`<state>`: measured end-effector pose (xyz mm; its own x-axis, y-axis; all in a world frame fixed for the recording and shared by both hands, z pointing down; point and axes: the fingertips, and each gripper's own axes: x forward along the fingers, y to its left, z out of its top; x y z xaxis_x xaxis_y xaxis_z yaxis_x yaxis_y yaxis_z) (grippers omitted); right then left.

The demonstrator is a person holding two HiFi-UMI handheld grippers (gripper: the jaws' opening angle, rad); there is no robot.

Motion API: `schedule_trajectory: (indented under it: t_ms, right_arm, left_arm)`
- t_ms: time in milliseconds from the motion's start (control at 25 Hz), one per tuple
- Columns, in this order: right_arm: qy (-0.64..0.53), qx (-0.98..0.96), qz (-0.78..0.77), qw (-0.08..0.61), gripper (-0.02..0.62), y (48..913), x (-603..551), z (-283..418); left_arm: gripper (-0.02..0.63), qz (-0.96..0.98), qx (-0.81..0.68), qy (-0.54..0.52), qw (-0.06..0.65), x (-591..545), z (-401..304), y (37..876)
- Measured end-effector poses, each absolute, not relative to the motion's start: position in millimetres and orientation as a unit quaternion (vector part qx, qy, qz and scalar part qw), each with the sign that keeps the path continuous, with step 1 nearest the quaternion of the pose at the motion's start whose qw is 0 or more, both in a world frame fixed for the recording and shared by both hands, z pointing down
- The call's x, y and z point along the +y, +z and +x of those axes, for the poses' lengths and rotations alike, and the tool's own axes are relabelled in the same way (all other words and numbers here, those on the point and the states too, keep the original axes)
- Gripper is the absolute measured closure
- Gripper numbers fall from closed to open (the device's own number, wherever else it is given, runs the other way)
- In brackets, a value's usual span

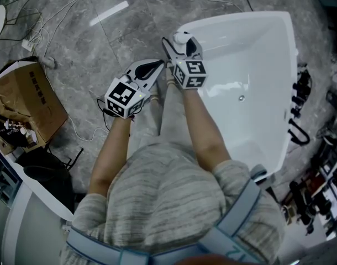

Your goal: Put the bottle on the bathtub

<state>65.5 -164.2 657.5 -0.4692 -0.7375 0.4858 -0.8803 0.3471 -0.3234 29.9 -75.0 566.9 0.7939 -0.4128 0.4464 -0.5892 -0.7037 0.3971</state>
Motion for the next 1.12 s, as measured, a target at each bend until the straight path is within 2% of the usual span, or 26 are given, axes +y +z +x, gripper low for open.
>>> schedule_trajectory:
  t_ms: [360,1120]
  right_arm:
    - [0.283,-0.808,0.505,0.107,0.267,654.6,-161.8,66.9]
    - [0.253,-0.806,0.512,0.156,0.267,654.7,-146.6,90.4]
  left_arm:
    - [0.603,0.909,-0.273,0.164,0.267,-71.5,31.2,568.0]
    - [0.603,0.913,-0.268,0.16,0.262,-71.9,32.6,562.8]
